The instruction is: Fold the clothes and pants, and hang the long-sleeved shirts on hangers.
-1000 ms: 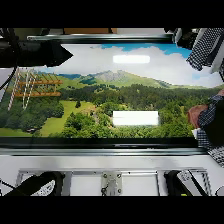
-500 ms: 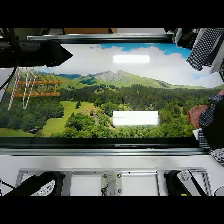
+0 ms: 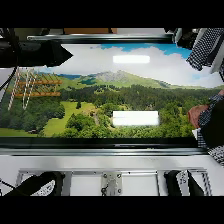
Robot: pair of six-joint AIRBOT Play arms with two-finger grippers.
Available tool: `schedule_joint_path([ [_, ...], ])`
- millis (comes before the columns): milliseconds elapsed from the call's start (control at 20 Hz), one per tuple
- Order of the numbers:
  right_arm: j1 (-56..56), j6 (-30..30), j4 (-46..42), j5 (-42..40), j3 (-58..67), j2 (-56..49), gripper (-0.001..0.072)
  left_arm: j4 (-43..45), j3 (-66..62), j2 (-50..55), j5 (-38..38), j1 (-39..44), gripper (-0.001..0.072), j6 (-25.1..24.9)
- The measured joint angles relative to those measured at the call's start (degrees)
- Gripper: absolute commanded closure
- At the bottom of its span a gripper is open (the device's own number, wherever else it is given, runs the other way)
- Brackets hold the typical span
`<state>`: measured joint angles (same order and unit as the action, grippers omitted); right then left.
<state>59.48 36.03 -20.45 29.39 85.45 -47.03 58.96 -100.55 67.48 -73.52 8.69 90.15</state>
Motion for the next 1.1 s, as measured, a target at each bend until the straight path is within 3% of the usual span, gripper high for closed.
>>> schedule_joint_path([
  [300,-27.8,-0.09,1.57,12.98,-9.86,0.5,0.0195,0.02,5.38,-1.92,1.01,1.05,0.069,-0.7],
  [650,-61.77,2.97,-9.6,27.71,-23.87,-3.23,0.0196,0.02,22.99,-5.55,5.2,7.91,0.069,-0.92],
  [1050,-78.97,6.43,-13.03,30.69,-28.83,-7.34,0.0198,-0.02,29.46,-6.05,7.8,13.75,0.069,-0.92],
  [1100,-79.52,6.51,-13.07,30.75,-28.94,-7.45,0.0295,-0.02,29.59,-6.05,7.87,13.9,0.069,-0.92],
])
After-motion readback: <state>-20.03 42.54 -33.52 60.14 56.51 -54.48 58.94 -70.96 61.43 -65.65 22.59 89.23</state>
